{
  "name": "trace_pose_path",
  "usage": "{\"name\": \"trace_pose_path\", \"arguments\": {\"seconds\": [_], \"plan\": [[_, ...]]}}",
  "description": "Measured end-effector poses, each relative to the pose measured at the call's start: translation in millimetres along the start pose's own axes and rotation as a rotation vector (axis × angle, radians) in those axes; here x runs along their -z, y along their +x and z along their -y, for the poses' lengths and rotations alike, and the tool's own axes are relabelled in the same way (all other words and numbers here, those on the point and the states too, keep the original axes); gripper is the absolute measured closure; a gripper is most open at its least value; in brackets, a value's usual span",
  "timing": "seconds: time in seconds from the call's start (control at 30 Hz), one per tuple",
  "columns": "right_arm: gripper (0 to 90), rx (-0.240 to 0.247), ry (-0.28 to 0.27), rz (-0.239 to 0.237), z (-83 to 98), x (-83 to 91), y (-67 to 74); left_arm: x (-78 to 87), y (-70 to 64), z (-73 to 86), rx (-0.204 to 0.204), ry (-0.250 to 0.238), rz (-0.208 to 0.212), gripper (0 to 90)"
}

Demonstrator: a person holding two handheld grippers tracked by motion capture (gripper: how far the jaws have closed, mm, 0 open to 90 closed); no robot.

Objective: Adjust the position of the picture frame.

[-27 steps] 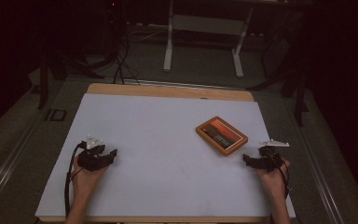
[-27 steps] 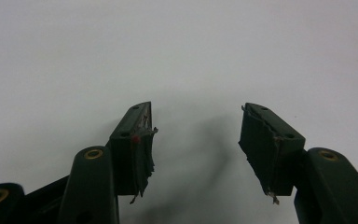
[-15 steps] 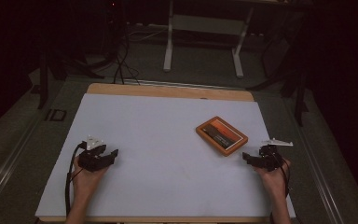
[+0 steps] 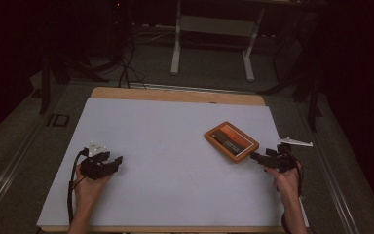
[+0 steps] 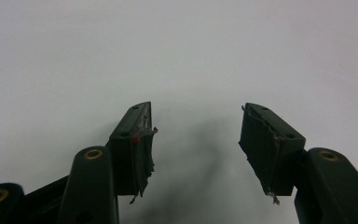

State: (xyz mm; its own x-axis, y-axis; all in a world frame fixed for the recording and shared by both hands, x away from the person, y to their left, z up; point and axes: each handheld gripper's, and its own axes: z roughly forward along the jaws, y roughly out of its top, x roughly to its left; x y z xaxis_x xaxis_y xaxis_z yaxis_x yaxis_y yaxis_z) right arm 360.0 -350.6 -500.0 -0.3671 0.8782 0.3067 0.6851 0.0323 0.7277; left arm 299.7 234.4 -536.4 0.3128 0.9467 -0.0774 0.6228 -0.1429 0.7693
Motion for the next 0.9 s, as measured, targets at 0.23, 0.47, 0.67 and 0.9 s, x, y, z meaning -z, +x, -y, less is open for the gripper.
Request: {"name": "trace_pose_path", "arguments": {"seconds": [0.23,0.47,0.67,0.9], "plan": [[13.4,-0.031,0.0,-0.019,-15.3,-10.3,3.0,0.9,-1.2,-0.2,-0.011,-0.003,-0.001,44.1],[13.4,-0.054,0.023,-0.018,-20.7,-22.3,1.9,1.6,-2.7,-0.4,-0.026,0.001,-0.005,44.1],[13.3,-0.072,0.052,-0.022,-17.9,-32.8,0.5,1.4,-4.4,-0.2,-0.035,0.006,-0.008,44.1],[13.5,-0.092,0.062,-0.045,-16.1,-36.5,-1.2,1.6,-5.2,-0.3,-0.044,0.01,-0.009,44.1]]}}
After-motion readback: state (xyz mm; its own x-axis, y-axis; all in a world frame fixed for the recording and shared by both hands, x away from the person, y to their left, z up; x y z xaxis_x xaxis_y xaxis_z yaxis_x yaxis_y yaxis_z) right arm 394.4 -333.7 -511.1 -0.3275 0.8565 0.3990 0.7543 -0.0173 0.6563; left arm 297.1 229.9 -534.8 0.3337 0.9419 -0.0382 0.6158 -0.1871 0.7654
